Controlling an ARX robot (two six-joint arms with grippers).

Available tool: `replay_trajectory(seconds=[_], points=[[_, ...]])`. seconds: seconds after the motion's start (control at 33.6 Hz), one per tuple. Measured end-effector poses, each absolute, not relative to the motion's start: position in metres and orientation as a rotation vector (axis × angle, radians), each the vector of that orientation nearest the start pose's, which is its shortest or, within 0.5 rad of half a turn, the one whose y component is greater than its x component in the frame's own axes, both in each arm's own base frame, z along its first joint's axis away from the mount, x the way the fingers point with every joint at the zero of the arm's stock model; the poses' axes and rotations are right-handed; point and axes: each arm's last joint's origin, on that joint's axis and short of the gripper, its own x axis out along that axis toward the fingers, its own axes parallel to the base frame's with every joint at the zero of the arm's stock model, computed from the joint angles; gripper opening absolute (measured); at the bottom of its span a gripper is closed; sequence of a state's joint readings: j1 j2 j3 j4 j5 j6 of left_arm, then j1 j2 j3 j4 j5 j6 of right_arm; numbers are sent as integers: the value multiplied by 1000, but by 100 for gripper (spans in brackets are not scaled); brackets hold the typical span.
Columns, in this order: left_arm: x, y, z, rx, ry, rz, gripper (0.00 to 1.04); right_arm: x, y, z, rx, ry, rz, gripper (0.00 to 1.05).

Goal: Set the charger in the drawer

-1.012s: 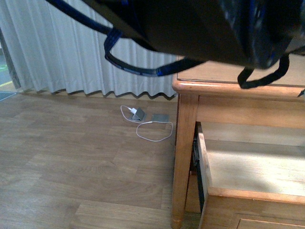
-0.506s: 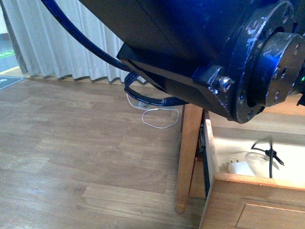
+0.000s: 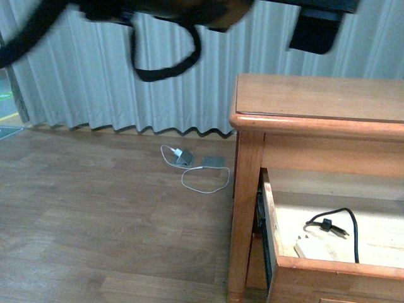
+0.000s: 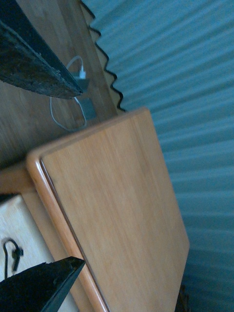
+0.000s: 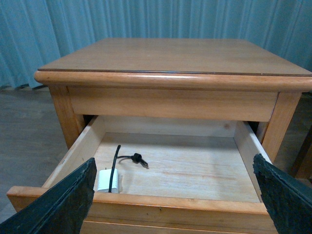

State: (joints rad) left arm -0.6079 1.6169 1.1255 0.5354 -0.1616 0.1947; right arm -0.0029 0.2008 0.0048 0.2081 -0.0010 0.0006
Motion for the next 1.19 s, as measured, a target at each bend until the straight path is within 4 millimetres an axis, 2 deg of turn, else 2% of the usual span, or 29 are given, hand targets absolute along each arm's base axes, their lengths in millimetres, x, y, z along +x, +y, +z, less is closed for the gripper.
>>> replay_trajectory(seconds=[0.12, 0.21, 0.27, 0.39, 0.6, 0.71, 0.89, 0.92, 0.98, 1.1, 1.13, 1.19], points=[[279, -164, 313, 177, -96, -346, 98, 110, 0, 168, 1, -12, -2, 96], [242, -127, 309, 174, -91, -259, 98, 110, 0, 168, 1, -12, -2, 96], [215, -106, 299, 163, -66, -197, 98, 110, 0, 168, 1, -12, -2, 96], [172, -79, 271, 120, 9, -92, 98, 110, 0, 168, 1, -12, -2, 96], [125, -53, 233, -8, 92, 69, 98, 110, 0, 168, 1, -12, -2, 96], [116, -47, 218, -56, 118, 120, 98, 110, 0, 168, 1, -12, -2, 96], [115, -46, 218, -89, 106, 112, 98, 110, 0, 168, 1, -12, -2, 96], [115, -45, 218, -95, 85, 86, 95, 110, 0, 168, 1, -12, -2, 96], [114, -41, 213, -75, 25, 3, 82, 110, 0, 168, 1, -12, -2, 96], [111, -31, 204, -35, 1, -14, 61, 110, 0, 168, 1, -12, -2, 96], [101, -15, 185, -6, 24, -4, 7, 110, 0, 168, 1, -12, -2, 96], [98, -13, 185, -8, 2, -11, 4, 110, 0, 168, 1, -12, -2, 96]])
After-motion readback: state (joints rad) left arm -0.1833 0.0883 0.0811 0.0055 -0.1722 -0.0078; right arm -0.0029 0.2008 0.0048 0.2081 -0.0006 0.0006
